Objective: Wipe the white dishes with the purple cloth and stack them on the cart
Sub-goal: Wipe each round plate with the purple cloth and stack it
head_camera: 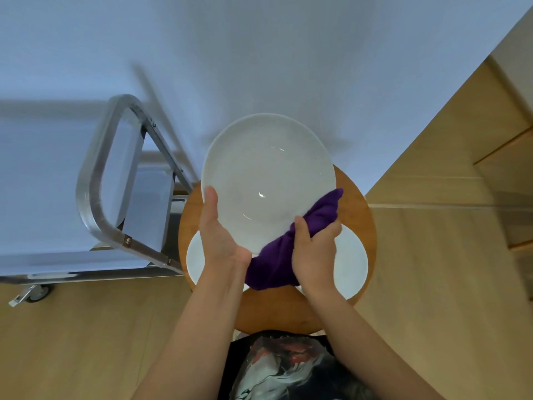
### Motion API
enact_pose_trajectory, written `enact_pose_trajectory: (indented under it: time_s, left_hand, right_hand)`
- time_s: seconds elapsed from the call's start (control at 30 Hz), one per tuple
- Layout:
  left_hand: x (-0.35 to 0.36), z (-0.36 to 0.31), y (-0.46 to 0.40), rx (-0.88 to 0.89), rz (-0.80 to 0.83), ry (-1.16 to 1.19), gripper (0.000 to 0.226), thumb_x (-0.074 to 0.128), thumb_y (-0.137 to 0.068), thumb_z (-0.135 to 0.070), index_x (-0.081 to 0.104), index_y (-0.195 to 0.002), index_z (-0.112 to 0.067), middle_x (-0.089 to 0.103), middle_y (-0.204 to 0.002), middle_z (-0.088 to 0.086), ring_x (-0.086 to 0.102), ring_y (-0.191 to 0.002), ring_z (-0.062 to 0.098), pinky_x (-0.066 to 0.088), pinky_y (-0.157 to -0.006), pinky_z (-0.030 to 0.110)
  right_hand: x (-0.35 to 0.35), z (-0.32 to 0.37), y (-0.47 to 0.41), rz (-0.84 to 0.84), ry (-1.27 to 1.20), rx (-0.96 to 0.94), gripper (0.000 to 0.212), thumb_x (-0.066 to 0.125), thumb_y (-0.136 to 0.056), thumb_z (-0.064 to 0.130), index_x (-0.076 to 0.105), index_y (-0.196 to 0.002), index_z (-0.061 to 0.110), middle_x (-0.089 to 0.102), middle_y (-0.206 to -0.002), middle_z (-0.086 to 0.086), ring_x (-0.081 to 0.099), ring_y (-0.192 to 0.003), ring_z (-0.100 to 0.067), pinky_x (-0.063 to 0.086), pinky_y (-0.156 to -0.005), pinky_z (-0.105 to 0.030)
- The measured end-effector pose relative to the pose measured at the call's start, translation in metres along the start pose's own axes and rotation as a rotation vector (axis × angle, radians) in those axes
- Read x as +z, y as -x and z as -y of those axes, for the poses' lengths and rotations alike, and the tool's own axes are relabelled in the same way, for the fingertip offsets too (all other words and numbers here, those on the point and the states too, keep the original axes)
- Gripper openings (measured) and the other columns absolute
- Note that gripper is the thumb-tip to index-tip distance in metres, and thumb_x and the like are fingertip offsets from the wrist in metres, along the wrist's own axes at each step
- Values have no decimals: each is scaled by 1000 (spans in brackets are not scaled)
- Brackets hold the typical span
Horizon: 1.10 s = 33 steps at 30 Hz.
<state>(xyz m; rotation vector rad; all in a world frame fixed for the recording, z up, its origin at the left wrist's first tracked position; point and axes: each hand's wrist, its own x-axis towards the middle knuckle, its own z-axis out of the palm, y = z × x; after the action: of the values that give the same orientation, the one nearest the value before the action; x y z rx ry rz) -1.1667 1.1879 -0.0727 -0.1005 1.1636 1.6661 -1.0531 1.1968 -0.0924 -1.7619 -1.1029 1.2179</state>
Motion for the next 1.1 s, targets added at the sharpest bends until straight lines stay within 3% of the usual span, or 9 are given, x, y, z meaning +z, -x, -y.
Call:
enact_pose_trajectory:
  time_s: [0.1, 0.27, 0.37, 0.47, 0.57, 0.67, 0.77, 0.9, 1.1]
  left_hand:
    - [-1, -6, -8, 61, 57, 81, 29, 52, -89, -54, 71, -99, -33, 74, -98, -2, 72, -89, 22, 58, -68, 40]
    - [-10, -14, -12, 163, 73, 33, 35, 48, -93, -49, 60, -120, -30, 73, -103, -4, 70, -93, 20, 58, -68, 37]
    - [-7, -7, -6, 187, 78, -58, 36, 57, -83, -53, 63, -114, -35, 73, -102, -8, 70, -92, 15, 58, -65, 31]
    - [-1, 7, 5, 172, 100, -105, 32, 67, -74, -56, 71, -101, -38, 74, -99, -6, 71, -91, 18, 58, -69, 37]
    - [3, 17, 11, 123, 154, -122, 45, 70, -67, -55, 70, -107, -36, 70, -112, 2, 65, -106, 30, 53, -87, 51]
    - [3, 17, 9, 70, 202, -24, 36, 65, -76, -49, 72, -106, -30, 71, -110, 4, 66, -104, 29, 55, -84, 49]
    - [-4, 14, 6, 60, 298, 37, 31, 51, -89, -48, 76, -97, -32, 73, -104, 1, 70, -94, 23, 58, -75, 41]
    - [-21, -1, -1, -51, 327, -2, 54, 52, -80, -52, 60, -126, -24, 66, -121, 8, 65, -106, 30, 56, -78, 45]
    - [-25, -30, -8, -36, 399, -612, 68, 57, -70, -65, 55, -127, -27, 65, -124, 2, 58, -117, 25, 39, -105, 53]
  right_hand:
    - [3, -4, 15, 91, -24, 17, 52, 44, -97, 38, 22, -140, 20, 55, -110, 7, 56, -94, -9, 41, -64, -8]
    - [-14, -9, 18, -16, -275, 163, 38, 27, -99, 46, 37, -132, 31, 55, -98, 15, 55, -88, -4, 45, -66, -17]
    - [-8, -5, 24, 164, -720, 503, 39, 32, -98, 48, 45, -130, 29, 60, -114, 0, 59, -102, -20, 50, -79, -35]
    - [7, -2, 35, 355, -909, 621, 46, 38, -98, 43, 35, -141, 27, 55, -128, -7, 57, -110, -23, 50, -80, -35]
    - [17, -6, 32, 297, -847, 505, 63, 49, -97, 19, 14, -145, 40, 54, -123, -1, 58, -107, -22, 53, -82, -37]
    - [15, -14, 21, 119, -739, 419, 83, 61, -88, 5, 12, -147, 36, 51, -125, 0, 55, -112, -22, 49, -94, -43]
    - [9, -17, 12, 80, -728, 368, 72, 69, -79, 0, 36, -136, 30, 58, -115, 0, 58, -103, -19, 55, -78, -32]
    - [-15, -18, -13, 74, -605, 290, 49, 68, -80, 2, 50, -120, 25, 62, -108, -1, 59, -99, -21, 51, -72, -31]
    - [-40, -21, -39, 84, -170, 309, 24, 61, -87, 11, 55, -108, 18, 64, -98, -6, 61, -88, -24, 51, -68, -35]
